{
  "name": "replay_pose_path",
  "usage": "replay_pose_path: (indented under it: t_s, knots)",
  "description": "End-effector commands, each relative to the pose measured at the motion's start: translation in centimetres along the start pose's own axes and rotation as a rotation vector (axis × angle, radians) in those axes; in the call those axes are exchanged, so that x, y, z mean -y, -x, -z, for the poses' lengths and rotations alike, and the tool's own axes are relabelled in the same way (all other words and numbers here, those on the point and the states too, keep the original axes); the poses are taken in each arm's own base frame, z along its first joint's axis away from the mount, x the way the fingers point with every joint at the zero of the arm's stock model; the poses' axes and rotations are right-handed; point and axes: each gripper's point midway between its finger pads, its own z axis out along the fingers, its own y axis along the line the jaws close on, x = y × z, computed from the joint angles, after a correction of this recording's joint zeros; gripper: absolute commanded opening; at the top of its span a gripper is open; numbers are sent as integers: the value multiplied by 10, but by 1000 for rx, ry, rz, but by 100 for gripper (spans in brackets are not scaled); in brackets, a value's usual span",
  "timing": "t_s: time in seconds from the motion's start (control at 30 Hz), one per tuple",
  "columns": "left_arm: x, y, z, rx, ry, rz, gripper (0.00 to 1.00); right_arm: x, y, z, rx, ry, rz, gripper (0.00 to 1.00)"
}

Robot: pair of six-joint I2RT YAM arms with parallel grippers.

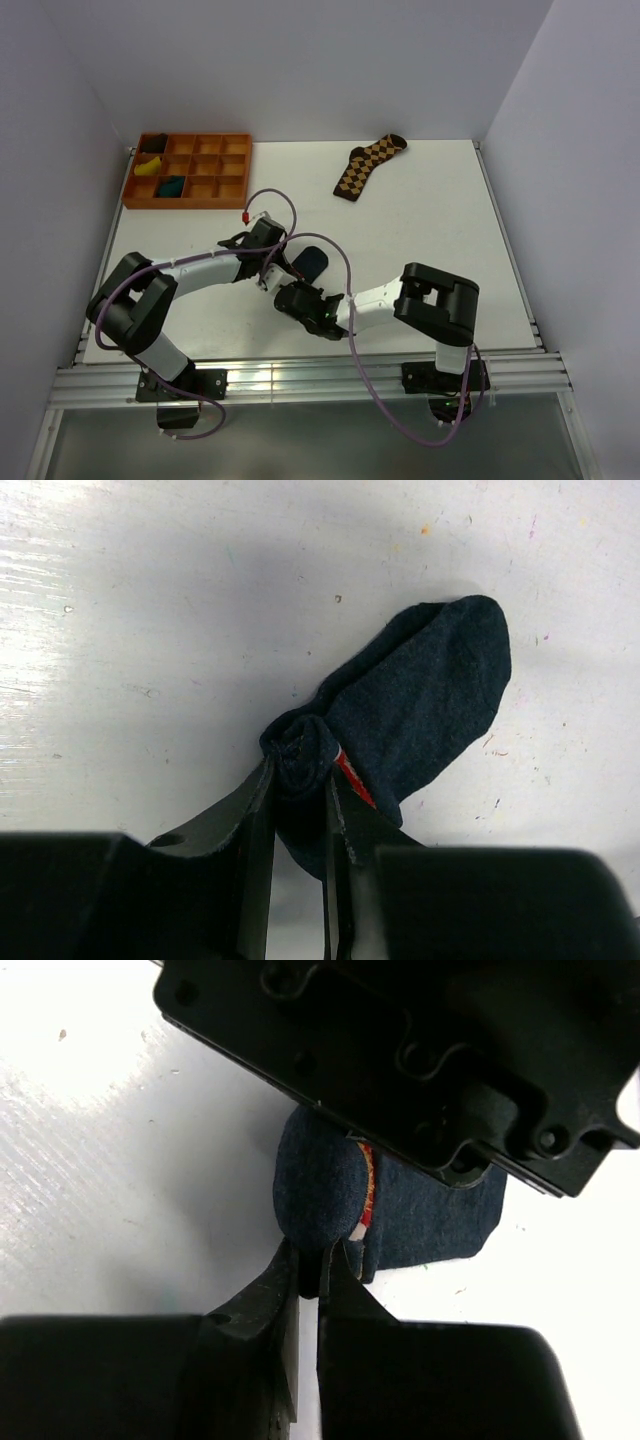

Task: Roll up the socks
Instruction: Roll the sock at the center of the board.

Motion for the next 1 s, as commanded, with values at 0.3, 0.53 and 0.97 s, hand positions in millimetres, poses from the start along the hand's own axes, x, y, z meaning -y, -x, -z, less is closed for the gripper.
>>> replay_pose_path:
  t_s: [0.3,0.53,0.97]
  knots:
    - [7,12,18,71,-16,16,64,-17,-5,7,-65,367,-269,0]
    - [1,28,31,141,-52,101,75,-14,-12,8,-129,537,-411,0]
    - [-12,20,37,167,-126,180,73,-24,-33,-2,-274,797,-713,0]
